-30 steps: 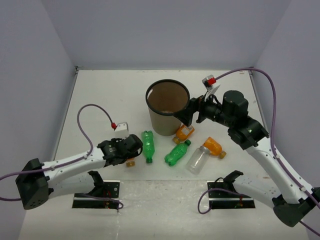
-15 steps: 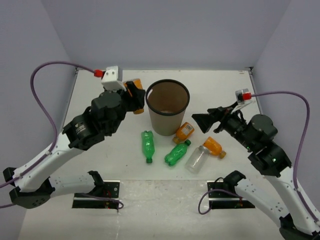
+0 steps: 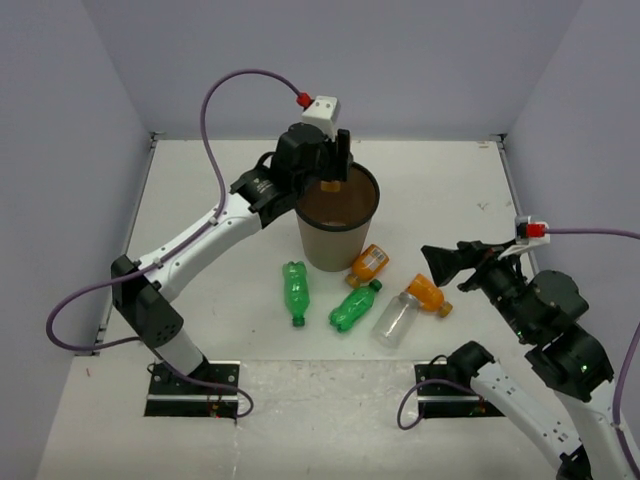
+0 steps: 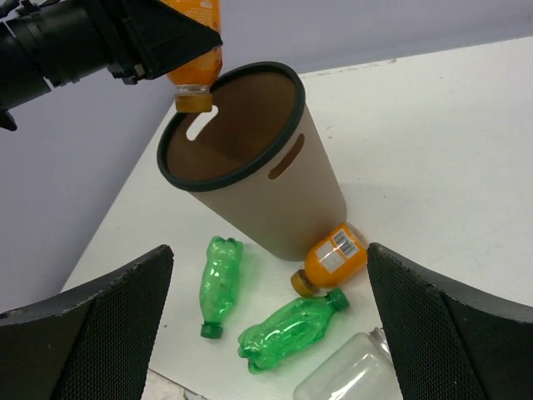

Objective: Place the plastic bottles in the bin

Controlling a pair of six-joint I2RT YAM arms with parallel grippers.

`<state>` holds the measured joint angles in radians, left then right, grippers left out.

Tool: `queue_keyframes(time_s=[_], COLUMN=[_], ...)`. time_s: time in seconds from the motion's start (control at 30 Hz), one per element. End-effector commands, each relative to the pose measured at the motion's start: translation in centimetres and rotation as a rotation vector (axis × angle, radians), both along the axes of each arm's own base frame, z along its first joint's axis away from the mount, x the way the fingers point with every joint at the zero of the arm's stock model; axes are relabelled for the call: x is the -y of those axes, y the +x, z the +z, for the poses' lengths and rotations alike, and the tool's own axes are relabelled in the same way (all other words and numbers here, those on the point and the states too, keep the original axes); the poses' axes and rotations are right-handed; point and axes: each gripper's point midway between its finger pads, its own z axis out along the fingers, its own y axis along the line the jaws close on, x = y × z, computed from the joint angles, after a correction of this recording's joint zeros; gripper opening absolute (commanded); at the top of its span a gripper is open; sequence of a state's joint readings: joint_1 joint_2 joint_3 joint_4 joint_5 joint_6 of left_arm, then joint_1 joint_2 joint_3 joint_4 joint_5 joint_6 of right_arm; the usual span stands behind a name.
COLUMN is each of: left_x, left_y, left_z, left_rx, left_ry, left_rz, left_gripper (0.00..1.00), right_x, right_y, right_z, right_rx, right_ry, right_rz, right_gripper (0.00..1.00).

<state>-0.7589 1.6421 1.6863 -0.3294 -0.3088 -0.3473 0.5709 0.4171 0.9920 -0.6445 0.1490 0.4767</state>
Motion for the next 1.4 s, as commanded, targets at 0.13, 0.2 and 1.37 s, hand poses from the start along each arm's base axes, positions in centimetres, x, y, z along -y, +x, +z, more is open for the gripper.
queue_keyframes(time_s=[0.13, 0.2, 1.37], left_x=[0.4, -0.8, -8.6], left_y=[-1.7, -2.3, -16.9], left_z=[4.1, 4.7, -29.9], left_rx=[0.101, 0.112, -0.462], left_ry=[-0.136, -0.138, 0.167], left_rz=[-0.062, -0.039, 0.312], left_gripper=[0.99, 1.00, 0.78], right_x=[0.6, 0.5, -1.2], right_y=[0.5, 0.7, 1.4], right_z=[-2.2, -2.3, -5.3], right_rx=[-0.050, -0.055, -0.128], right_ry=[-0.086, -0.096, -0.150], right_rz=[-0.031, -0.027, 0.037], right_gripper=[0.99, 0.99, 0.99])
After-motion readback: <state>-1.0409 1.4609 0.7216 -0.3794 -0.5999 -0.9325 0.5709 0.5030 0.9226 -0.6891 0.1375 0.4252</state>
